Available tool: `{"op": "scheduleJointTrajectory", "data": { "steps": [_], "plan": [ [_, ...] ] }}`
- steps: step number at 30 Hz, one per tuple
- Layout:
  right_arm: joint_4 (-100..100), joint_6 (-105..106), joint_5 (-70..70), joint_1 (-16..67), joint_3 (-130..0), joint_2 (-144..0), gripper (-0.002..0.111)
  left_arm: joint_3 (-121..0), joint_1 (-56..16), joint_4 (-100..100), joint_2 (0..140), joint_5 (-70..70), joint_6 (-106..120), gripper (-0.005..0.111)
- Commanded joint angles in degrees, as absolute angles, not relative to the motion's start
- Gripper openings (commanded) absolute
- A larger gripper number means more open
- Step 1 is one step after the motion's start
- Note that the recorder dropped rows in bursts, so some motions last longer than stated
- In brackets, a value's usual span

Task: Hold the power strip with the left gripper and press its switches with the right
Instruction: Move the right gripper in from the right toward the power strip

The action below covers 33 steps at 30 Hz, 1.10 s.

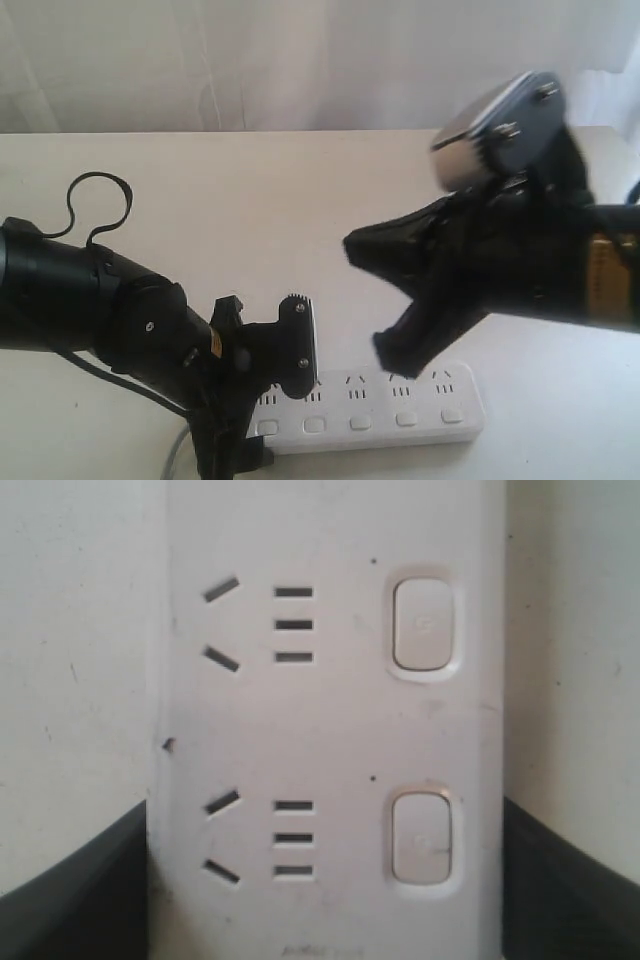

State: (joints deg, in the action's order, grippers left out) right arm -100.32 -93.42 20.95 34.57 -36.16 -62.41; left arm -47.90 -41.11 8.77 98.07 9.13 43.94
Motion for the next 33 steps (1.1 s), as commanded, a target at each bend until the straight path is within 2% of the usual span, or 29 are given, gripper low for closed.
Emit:
{"op": "scheduleJointTrajectory", "data": {
  "steps": [1, 4, 10, 15, 24, 33],
  "plan": [
    [-99.95, -92.78, 7.72, 45.52, -37.85, -71.74, 0.000, -46.80, -41.38, 7.67, 99.43, 11.11, 45.20, 0.000],
    [-99.95, -93.38, 1.69, 48.82, -37.99, -76.44, 0.000, -46.80, -41.38, 7.19, 99.43, 12.55, 45.85, 0.000],
    [-99.95, -98.07, 0.86, 49.60, -36.10, -79.53, 0.000, -46.80, -41.38, 7.19, 99.43, 16.23, 46.49, 0.000],
    [-99.95, -98.07, -3.10, 49.60, -30.74, -76.26, 0.000, -46.80, -41.38, 5.71, 99.43, 18.79, 46.49, 0.000],
    [-99.81, -98.16, -0.68, 49.60, -27.14, -60.87, 0.000, -46.80, -41.38, 5.43, 99.43, 19.10, 46.49, 0.000],
    [-99.39, -98.38, -3.80, 49.60, -21.96, -66.63, 0.000, -46.80, -41.38, 4.59, 99.43, 20.66, 46.49, 0.000]
  ]
}}
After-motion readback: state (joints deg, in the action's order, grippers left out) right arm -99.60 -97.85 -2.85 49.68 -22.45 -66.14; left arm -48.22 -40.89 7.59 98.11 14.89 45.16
